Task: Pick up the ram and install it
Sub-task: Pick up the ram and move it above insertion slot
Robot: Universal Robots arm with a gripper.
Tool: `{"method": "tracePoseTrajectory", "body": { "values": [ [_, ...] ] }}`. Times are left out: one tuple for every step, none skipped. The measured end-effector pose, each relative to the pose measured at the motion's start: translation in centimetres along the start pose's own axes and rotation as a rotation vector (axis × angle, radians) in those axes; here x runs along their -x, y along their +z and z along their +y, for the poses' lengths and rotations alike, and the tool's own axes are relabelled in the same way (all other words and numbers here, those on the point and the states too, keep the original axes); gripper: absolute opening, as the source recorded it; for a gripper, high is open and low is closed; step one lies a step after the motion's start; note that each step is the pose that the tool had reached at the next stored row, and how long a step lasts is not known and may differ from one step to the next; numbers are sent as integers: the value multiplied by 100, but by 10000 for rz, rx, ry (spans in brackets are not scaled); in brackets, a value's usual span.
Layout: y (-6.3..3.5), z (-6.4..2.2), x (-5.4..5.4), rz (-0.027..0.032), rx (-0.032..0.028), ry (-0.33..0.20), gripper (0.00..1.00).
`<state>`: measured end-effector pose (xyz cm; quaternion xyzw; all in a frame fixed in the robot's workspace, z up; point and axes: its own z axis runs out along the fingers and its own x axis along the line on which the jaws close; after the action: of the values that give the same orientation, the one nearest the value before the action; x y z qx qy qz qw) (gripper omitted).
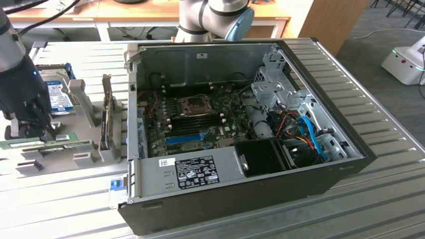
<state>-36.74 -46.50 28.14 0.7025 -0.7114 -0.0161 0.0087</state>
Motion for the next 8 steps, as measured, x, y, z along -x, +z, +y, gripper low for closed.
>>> {"method": "tracePoseTrajectory", "body": {
  "values": [
    [-28,1,0,0,-1,0,12],
    [-54,1,1,0,-1,0,12],
    [-81,2,1,-1,-1,0,12],
    [-109,3,1,0,-1,1,12],
    [-138,3,2,-1,-1,0,12],
    [-169,4,2,0,0,0,12],
    [-195,5,2,-1,-1,0,12],
    [-221,6,2,0,0,0,12]
  ]
}}
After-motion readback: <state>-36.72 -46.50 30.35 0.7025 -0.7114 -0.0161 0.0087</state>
